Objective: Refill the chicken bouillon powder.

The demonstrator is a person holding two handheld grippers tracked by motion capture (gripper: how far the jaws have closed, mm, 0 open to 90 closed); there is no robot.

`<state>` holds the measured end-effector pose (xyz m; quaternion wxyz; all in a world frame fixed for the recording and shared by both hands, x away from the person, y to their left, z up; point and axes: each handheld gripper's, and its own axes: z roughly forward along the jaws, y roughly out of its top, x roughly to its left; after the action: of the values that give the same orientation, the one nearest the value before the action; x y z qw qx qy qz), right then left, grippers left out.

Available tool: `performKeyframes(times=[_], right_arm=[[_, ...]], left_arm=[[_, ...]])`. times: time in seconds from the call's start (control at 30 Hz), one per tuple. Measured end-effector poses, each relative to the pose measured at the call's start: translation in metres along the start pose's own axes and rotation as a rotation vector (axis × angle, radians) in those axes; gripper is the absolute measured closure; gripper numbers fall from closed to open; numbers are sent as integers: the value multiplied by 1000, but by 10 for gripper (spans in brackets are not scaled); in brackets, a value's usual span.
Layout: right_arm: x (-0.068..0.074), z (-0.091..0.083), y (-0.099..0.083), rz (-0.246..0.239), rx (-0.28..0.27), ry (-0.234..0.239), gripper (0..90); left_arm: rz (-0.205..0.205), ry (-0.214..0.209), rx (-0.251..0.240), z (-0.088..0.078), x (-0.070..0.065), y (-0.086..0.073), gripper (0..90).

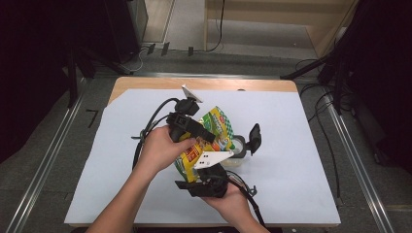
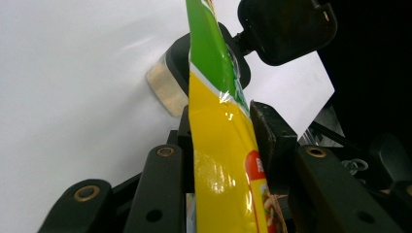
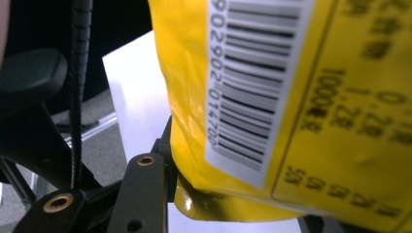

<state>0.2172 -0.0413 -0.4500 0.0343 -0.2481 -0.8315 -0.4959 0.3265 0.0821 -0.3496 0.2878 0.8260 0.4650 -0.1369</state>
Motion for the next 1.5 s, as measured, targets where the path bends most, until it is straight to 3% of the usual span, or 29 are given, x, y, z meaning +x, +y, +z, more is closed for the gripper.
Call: performKeyframes(times=[0.37,1.5], right_arm=[[-6,1,-2,44,-37,19,638],[-1,7,-2,14,-8,9,633]], left_arm=[[5,-21,-32,0,-2,0,654],[-2,-23,-28,0,4,-3,689]])
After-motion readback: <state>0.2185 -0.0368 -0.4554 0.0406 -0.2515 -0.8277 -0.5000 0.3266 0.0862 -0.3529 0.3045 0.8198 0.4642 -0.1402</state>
